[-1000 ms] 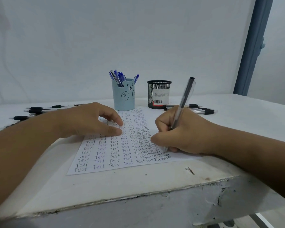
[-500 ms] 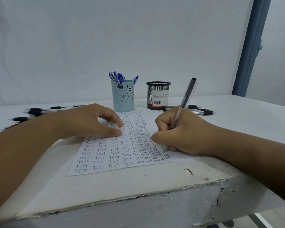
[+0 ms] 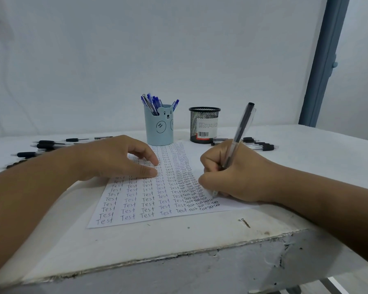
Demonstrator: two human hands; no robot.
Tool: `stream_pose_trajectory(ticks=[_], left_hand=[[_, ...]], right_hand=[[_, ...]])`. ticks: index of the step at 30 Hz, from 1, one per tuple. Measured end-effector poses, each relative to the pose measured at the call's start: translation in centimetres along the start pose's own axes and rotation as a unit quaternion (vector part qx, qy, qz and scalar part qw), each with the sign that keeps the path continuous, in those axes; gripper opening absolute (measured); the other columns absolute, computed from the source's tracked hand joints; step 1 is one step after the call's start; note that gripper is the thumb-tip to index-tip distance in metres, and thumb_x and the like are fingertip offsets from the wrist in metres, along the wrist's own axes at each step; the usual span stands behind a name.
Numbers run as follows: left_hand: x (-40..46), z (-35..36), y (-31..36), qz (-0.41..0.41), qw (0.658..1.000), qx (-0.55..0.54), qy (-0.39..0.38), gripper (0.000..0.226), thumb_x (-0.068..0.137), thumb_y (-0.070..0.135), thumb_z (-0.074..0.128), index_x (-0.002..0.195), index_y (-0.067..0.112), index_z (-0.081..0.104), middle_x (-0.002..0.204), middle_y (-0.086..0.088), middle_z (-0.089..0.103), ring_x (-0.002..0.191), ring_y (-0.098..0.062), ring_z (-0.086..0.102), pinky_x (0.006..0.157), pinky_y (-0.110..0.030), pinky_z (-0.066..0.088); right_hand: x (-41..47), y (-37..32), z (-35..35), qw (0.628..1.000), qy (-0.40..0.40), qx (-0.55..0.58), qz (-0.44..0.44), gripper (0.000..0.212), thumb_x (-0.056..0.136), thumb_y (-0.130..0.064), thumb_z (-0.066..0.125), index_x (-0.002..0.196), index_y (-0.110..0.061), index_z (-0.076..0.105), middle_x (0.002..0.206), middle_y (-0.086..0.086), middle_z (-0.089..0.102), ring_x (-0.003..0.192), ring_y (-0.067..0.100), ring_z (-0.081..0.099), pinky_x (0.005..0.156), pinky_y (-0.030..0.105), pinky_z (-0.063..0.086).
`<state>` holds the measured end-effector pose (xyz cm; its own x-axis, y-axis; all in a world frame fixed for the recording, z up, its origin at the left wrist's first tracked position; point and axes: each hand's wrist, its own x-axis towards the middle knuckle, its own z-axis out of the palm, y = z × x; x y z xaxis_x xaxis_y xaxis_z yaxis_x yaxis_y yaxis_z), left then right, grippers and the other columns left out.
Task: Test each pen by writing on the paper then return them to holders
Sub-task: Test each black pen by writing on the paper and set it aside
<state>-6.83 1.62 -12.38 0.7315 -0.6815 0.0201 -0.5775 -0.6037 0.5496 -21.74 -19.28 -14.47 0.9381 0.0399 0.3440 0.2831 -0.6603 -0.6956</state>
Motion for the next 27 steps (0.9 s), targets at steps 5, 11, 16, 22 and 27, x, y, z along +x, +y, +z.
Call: stream_pose_trajectory(ticks=[5,11,16,22,27], left_hand=[[-0.04,0.06,-0.02,0.001,1.0,0.001,0.002,0.036,0.063,0.053,0.08,0.097,0.042,0.075,0.12,0.025,0.059,0.102,0.015,0.045,0.097,-0.025,0.027],[0.08,0.03,-0.13,0.0,1.0,0.008,0.002,0.028,0.07,0.05,0.081,0.096,0.043,0.075,0.12,0.024,0.058,0.1,0.016,0.045,0.091,-0.022,0.028],[-0.03,0.0,-0.11,0.001,1.0,0.005,0.001,0.038,0.061,0.055,0.079,0.097,0.043,0.075,0.121,0.024,0.059,0.105,0.014,0.046,0.097,-0.024,0.027],[0.03,0.04,-0.15,0.007,1.0,-0.001,-0.001,0.032,0.064,0.054,0.08,0.094,0.046,0.075,0.12,0.025,0.059,0.104,0.017,0.046,0.094,-0.022,0.028],[-0.1,0.05,-0.14,0.008,1.0,-0.007,-0.001,0.037,0.06,0.055,0.08,0.095,0.045,0.075,0.121,0.024,0.06,0.108,0.016,0.046,0.098,-0.023,0.028]], right_hand=[[0.01,0.14,-0.04,1.0,-0.012,-0.001,-0.003,0.039,0.074,-0.01,0.064,0.048,-0.018,0.037,0.051,0.011,0.037,0.051,0.019,0.036,0.053,0.028,0.032],[0.03,0.17,-0.04,1.0,0.002,-0.019,-0.015,0.038,0.073,-0.012,0.064,0.049,-0.018,0.035,0.051,0.013,0.035,0.052,0.019,0.037,0.052,0.028,0.033],[0.13,0.23,0.08,1.0,0.003,-0.012,-0.01,0.035,0.07,-0.015,0.061,0.048,-0.018,0.034,0.053,0.017,0.032,0.054,0.021,0.037,0.055,0.031,0.033],[0.2,0.47,0.05,1.0,0.004,-0.008,-0.019,0.036,0.07,-0.014,0.061,0.047,-0.019,0.034,0.051,0.013,0.032,0.05,0.018,0.039,0.051,0.026,0.033],[0.19,0.58,0.03,0.999,0.02,0.025,-0.027,0.047,0.076,-0.006,0.067,0.046,-0.02,0.034,0.05,0.007,0.032,0.046,0.017,0.034,0.048,0.024,0.033]])
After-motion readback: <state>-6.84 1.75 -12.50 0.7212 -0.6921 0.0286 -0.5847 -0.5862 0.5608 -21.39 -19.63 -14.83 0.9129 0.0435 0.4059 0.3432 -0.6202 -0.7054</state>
